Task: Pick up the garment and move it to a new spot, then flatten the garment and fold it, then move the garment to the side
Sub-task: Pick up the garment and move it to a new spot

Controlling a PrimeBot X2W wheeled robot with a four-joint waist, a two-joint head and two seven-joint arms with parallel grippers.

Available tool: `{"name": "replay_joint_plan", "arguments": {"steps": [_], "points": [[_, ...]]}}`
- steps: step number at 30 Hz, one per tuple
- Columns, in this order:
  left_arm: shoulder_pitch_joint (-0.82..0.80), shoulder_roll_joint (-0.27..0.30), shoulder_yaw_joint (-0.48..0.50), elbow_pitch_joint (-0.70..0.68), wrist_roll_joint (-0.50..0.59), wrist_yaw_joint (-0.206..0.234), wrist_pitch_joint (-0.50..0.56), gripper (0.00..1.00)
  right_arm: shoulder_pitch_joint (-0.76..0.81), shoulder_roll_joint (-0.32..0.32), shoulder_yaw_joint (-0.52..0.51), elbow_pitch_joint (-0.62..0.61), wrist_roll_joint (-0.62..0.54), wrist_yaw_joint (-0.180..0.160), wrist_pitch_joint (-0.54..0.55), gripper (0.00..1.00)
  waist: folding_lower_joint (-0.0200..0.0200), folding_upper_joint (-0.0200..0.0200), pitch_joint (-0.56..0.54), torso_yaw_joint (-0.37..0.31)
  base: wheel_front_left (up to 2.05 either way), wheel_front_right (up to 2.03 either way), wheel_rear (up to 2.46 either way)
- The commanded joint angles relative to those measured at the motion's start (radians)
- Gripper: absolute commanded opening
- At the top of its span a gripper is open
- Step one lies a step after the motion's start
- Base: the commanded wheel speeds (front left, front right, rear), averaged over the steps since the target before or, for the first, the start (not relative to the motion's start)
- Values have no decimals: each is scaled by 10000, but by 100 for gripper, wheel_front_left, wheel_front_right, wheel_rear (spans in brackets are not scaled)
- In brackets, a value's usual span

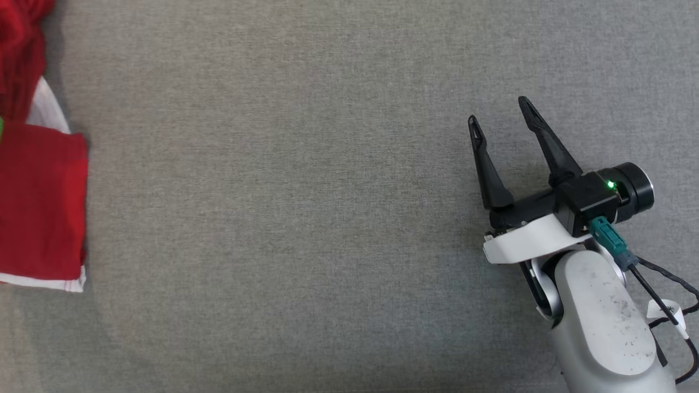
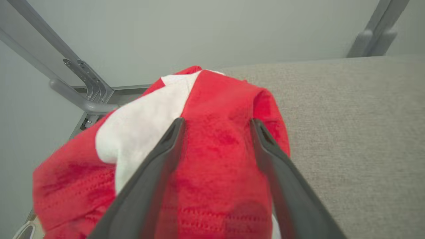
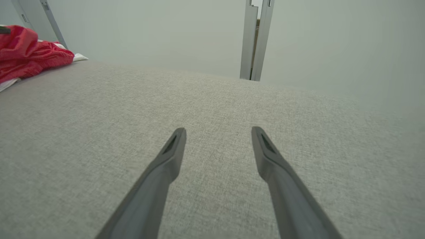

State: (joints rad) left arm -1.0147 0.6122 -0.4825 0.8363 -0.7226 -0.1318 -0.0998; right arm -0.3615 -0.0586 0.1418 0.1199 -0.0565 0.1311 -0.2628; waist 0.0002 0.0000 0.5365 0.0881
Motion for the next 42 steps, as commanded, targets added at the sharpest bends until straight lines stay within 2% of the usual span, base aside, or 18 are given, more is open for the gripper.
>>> {"name": "replay_joint_plan", "arguments": {"steps": [1, 3, 4, 5, 10, 14, 22, 26, 30, 35, 39, 42], "points": [[-269, 162, -32, 423, -56, 28, 277, 100, -211, 20, 54, -60, -50, -6, -31, 100, -2, 0, 1084, -1012, 0, 0, 0], [-554, 317, -200, 1019, 66, 31, 628, 100, -201, 19, 96, -40, -45, -6, -31, 100, -2, 0, 1078, -1061, 0, 0, 0], [-655, 430, -343, 1357, 259, 90, 801, 17, -170, 23, 105, 3, -13, -6, -31, 100, -2, 0, 1010, -1096, 0, 0, 0], [-717, 500, -526, 1638, 408, 94, 941, 0, -118, 28, 78, 38, 36, -6, -30, 100, -2, 0, 907, -1123, 0, 0, 0], [-825, 501, -772, 2334, 637, 167, 976, 0, 349, 46, -97, 209, 285, -8, -30, 100, -2, 0, 62, -1041, 0, 0, 0], [-1150, 666, -956, 2171, 933, 169, 623, 0, 761, 51, -222, 353, 496, -8, -31, 100, -2, 0, -839, -872, 0, 0, 0], [-1390, 667, -1402, 400, 850, 29, 841, 0, 1710, 74, -218, 661, 1031, -8, -31, 100, -2, 0, -2587, -702, 0, 0, 0], [-829, 654, -1427, -1408, 211, 15, 1347, 0, 2054, 72, -257, 688, 1270, -8, -31, 100, -2, 0, -3197, -845, 0, 0, 0], [-212, 845, -1353, -3867, -444, 99, 1956, 0, 2330, 73, -371, 667, 1381, -8, -31, 100, -2, 0, -3599, -1082, 0, 0, 0], [757, 820, -1173, -7396, -1426, 692, 2818, 0, 2605, 74, -547, 580, 1465, -8, -31, 100, -2, 0, -3801, -1528, 0, 0, 0], [1606, 524, -1242, -9952, -2437, 1211, 3390, 0, 2676, 76, -594, 476, 1579, -8, -30, 100, -2, 0, -3779, -2070, 0, 0, 0], [2220, 248, -1548, -11320, -2946, 1544, 3718, 0, 2651, 78, -611, 398, 1703, -8, -31, 100, -2, 0, -3693, -2568, 0, 0, 0]]}}
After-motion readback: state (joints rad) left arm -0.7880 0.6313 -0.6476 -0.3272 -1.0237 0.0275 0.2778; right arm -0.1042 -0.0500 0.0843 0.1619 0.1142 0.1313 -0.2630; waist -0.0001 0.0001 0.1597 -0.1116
